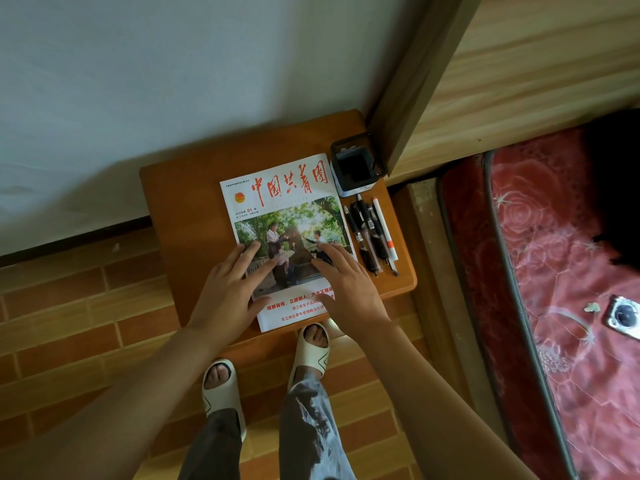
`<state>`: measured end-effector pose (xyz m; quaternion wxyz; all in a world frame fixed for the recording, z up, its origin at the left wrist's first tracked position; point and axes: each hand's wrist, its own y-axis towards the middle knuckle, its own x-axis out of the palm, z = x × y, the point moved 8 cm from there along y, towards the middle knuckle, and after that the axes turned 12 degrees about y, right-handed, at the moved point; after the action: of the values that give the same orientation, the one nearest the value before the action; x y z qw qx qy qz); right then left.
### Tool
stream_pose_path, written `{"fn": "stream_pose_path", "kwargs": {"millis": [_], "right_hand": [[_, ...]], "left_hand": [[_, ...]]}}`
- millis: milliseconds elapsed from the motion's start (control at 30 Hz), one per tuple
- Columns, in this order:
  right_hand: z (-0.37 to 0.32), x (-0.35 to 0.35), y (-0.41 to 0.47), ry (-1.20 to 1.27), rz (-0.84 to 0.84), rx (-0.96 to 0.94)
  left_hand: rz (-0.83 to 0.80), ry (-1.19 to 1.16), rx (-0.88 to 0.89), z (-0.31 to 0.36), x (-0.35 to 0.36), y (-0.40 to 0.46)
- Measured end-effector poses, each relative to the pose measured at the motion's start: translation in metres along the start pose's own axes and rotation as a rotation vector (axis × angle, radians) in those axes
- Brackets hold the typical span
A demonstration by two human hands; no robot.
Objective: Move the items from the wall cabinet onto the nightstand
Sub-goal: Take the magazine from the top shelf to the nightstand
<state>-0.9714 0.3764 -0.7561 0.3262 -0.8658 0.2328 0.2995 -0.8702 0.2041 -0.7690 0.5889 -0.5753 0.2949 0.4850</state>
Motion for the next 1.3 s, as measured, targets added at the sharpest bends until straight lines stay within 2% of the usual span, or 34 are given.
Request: {"fn": "stream_pose_path", "kwargs": {"millis": [667, 1000, 1300], "right_hand": [[0.010, -0.005, 0.004, 0.002, 0.028, 0.009], [0.001, -0.014, -0.002, -0.045, -0.041, 0.043], [-0.021, -0.033, -0.018, -0.070, -0.086, 0.044]], "left_hand": [[0.035, -0.026, 0.001, 0.002, -0.002, 0.006], [-0.010, 0.031, 0.005, 0.008, -0.012, 0.004], [0.014, -0.006, -0.122, 0.002, -0.046, -0.032]]}}
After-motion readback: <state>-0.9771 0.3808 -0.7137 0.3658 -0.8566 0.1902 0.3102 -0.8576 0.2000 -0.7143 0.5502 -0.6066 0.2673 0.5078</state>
